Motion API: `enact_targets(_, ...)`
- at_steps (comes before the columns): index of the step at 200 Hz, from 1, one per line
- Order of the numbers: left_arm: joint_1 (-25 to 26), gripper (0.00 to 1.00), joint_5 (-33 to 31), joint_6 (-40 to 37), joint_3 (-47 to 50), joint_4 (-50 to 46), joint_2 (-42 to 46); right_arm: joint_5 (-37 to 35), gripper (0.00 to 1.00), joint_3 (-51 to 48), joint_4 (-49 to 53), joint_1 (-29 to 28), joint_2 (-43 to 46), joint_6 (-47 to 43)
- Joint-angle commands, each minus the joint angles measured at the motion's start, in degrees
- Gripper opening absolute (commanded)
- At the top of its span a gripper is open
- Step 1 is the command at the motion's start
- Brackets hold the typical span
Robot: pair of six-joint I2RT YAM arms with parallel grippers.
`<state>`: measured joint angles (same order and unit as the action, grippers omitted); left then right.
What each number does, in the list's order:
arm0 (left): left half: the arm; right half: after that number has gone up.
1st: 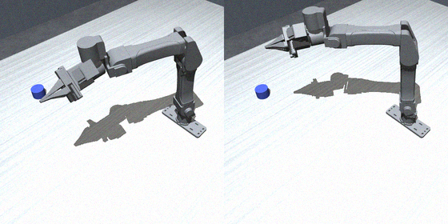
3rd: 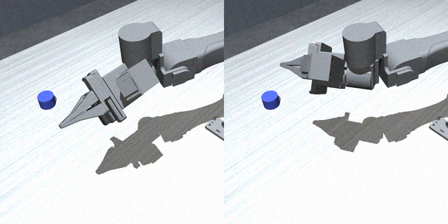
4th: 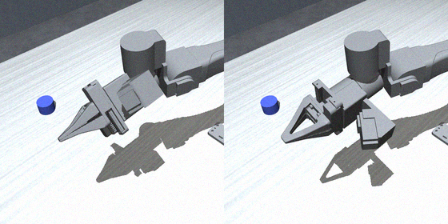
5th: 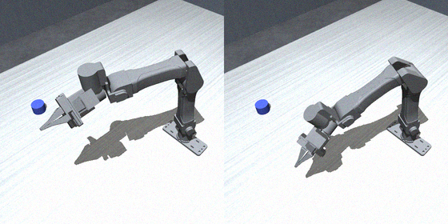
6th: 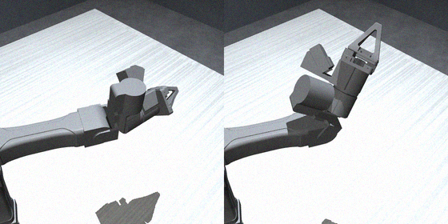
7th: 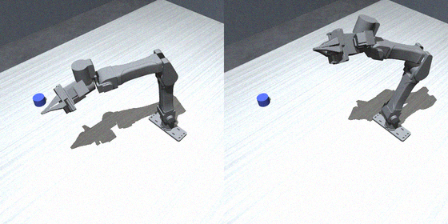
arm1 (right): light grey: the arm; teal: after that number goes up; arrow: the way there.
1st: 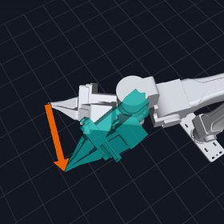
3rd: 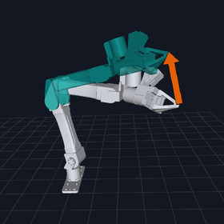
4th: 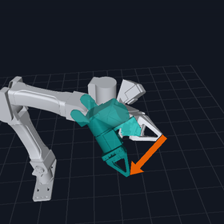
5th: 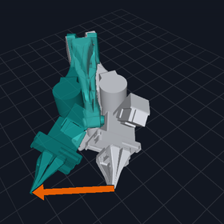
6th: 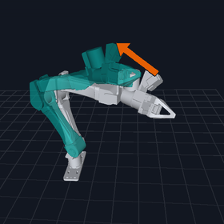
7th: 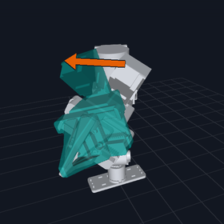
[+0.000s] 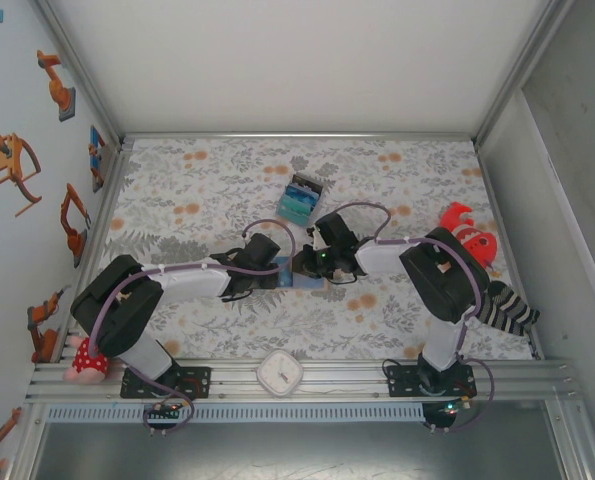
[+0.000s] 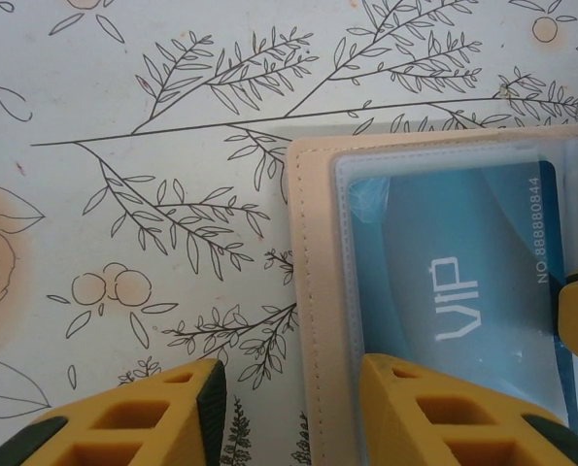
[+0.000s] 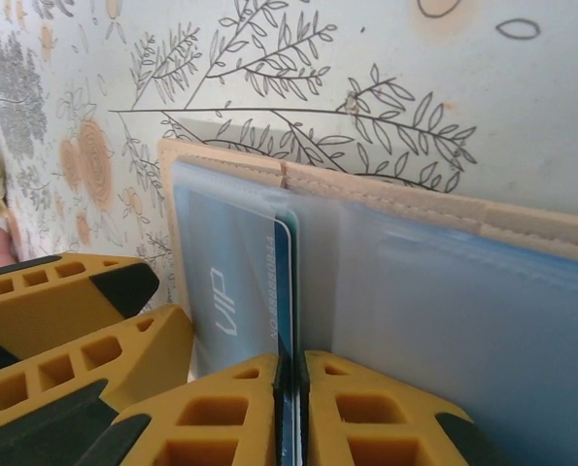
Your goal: Take the credit cards out of the card holder
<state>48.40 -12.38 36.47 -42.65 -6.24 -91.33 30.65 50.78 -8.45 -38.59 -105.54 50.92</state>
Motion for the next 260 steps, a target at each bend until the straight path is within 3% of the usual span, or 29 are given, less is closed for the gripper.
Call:
enact_targets(1, 0.5, 0.41, 0.6, 0.4, -0.1, -3.1, -2.1, 3.6, 0.12, -0.9, -5.2, 0.1, -0.5, 1.7)
enact_targets(82, 1.1, 0.41, 0.7, 0.3, -0.7, -3.0, -2.3, 7.3, 0.12, -2.4, -11.2, 0.4, -2.1, 4.2)
enact_targets(194, 1.3, 0.41, 0.4, 0.2, -1.6, -2.9, -2.6, 8.0, 0.13, -2.4, -9.7, 0.4, -2.1, 1.9)
enact_targets(228, 1.3, 0.41, 0.2, 0.3, -1.6, -3.1, -2.6, 6.2, 0.02, -2.6, -7.2, 0.4, -0.4, 0.4)
enact_targets(260, 1.3, 0.41, -0.5, 0.3, -1.3, -3.6, -2.1, 3.5, 0.01, -2.9, -3.7, 0.7, 1.4, -1.5)
